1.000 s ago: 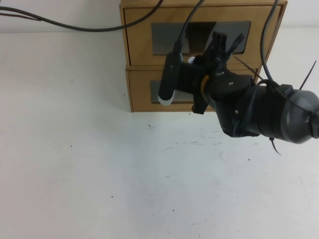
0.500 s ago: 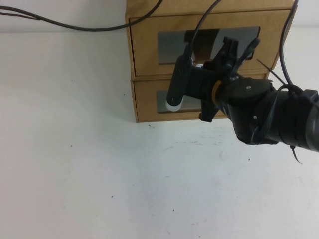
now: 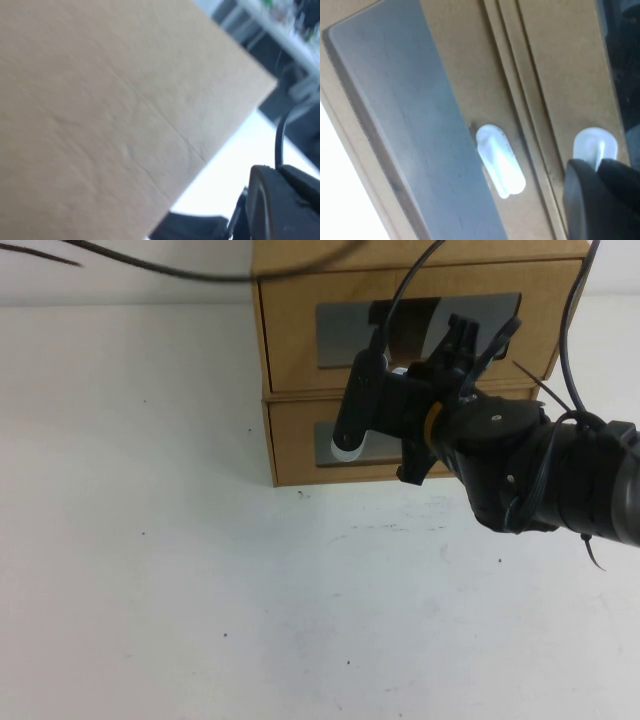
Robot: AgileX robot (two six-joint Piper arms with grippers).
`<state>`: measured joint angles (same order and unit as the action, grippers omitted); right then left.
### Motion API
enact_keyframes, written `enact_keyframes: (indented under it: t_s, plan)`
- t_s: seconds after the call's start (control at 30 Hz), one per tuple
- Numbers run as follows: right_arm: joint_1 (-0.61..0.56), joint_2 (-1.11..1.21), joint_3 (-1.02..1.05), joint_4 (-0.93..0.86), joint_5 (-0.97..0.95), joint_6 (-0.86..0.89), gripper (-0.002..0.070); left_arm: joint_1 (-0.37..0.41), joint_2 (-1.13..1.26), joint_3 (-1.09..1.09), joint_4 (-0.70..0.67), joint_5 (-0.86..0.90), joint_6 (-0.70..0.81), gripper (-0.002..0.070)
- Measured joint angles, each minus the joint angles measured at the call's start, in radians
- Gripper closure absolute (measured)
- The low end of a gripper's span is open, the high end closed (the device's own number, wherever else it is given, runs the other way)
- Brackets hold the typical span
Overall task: Open the shoe box
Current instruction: 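Pull the top drawer of the cardboard box fully open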
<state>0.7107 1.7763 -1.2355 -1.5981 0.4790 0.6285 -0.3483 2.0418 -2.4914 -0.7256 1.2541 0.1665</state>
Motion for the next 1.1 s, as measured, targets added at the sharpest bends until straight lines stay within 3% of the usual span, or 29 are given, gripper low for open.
enact_keyframes:
  t_s: [0.13, 0.3, 0.7, 1.1]
  plan:
    - [0.0, 0.0, 0.0, 0.0, 0.0, 0.0, 0.0671, -0.067, 0.009, 0.043, 0.087, 0.01, -0.003, 0.068]
    - [0.0, 0.0, 0.0, 0.003, 0.0, 0.0, 0.0671, -0.063, 0.058, 0.073, 0.12, 0.012, -0.003, 0.068]
    - [0.006, -0.014, 0.012, 0.048, 0.01, -0.012, 0.0672, -0.053, 0.074, 0.073, 0.085, 0.01, 0.02, 0.068]
    - [0.022, -0.137, 0.158, 0.054, -0.018, 0.011, 0.0672, -0.033, 0.086, 0.073, 0.02, 0.019, 0.038, 0.068]
